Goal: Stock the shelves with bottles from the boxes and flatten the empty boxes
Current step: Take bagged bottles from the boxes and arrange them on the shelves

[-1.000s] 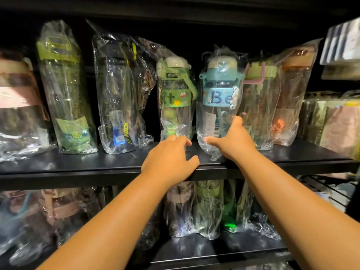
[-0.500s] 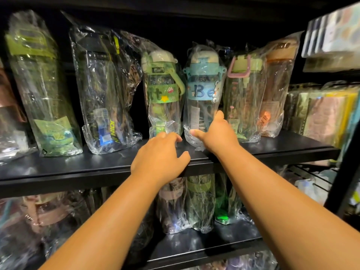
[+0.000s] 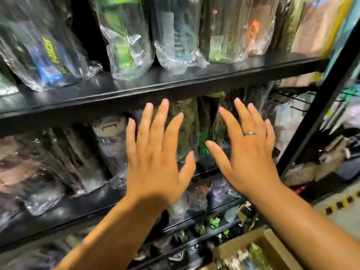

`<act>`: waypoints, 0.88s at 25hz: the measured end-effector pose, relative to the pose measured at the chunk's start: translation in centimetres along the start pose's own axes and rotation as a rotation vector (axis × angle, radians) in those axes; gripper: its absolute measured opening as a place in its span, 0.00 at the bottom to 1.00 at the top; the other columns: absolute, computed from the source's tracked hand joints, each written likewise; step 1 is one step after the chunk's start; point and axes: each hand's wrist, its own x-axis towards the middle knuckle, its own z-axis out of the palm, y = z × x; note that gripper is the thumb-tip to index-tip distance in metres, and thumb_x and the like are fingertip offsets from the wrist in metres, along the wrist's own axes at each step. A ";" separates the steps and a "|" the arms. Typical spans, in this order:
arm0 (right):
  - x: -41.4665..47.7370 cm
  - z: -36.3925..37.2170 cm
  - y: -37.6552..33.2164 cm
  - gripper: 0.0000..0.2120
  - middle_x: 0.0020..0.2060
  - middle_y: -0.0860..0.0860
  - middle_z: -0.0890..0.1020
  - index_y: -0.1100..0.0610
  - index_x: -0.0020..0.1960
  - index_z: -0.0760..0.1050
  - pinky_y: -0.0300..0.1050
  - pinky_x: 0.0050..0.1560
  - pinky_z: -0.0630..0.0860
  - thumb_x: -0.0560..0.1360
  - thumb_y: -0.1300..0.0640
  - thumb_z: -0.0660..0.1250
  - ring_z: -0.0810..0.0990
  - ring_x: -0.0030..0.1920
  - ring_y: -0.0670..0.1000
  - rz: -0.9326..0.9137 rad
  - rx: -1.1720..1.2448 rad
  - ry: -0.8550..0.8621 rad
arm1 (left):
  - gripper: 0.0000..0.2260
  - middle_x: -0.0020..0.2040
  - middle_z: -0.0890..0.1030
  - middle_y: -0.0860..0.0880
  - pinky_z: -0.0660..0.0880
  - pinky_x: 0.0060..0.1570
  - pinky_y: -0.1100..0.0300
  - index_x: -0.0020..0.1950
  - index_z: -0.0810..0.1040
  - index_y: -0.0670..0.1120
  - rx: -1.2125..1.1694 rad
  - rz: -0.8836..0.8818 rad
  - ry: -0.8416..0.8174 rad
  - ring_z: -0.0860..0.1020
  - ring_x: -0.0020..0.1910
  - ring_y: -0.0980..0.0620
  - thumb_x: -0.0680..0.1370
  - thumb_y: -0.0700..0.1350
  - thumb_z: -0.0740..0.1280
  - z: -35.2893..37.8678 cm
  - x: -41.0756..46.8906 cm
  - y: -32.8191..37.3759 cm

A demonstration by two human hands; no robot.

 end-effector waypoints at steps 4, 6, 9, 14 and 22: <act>-9.8 3.1 2.9 0.31 0.77 0.56 0.62 0.50 0.76 0.63 0.67 0.72 0.56 0.78 0.35 0.54 0.59 0.76 0.59 0.130 -0.113 -0.246 | 0.29 0.78 0.64 0.42 0.50 0.77 0.40 0.73 0.70 0.44 -0.131 -0.003 -0.282 0.59 0.78 0.40 0.76 0.57 0.63 5.6 -8.4 2.2; -14.8 4.5 4.8 0.32 0.77 0.57 0.63 0.50 0.76 0.63 0.67 0.71 0.59 0.77 0.35 0.56 0.61 0.75 0.61 0.187 -0.169 -0.399 | 0.29 0.76 0.66 0.42 0.54 0.76 0.40 0.73 0.68 0.46 -0.151 0.002 -0.457 0.60 0.78 0.40 0.75 0.57 0.62 8.4 -12.6 3.5; -20.6 5.7 7.8 0.32 0.76 0.57 0.63 0.50 0.76 0.63 0.68 0.69 0.63 0.76 0.38 0.62 0.64 0.74 0.62 0.274 -0.238 -0.557 | 0.30 0.76 0.68 0.43 0.59 0.75 0.41 0.73 0.68 0.46 -0.208 -0.013 -0.633 0.62 0.77 0.42 0.73 0.57 0.62 11.3 -17.5 5.7; -27.1 8.1 14.6 0.32 0.72 0.58 0.69 0.51 0.72 0.70 0.66 0.64 0.68 0.74 0.36 0.55 0.71 0.68 0.63 0.398 -0.296 -0.747 | 0.31 0.75 0.69 0.44 0.61 0.72 0.43 0.72 0.70 0.47 -0.246 -0.052 -0.875 0.67 0.74 0.42 0.71 0.56 0.68 16.7 -22.8 10.3; -36.5 19.6 28.1 0.36 0.73 0.59 0.67 0.50 0.77 0.60 0.57 0.66 0.66 0.74 0.35 0.62 0.68 0.70 0.62 0.382 -0.261 -1.047 | 0.32 0.77 0.64 0.41 0.58 0.75 0.43 0.76 0.66 0.44 -0.227 -0.271 -1.105 0.60 0.76 0.39 0.73 0.55 0.64 33.5 -31.8 17.9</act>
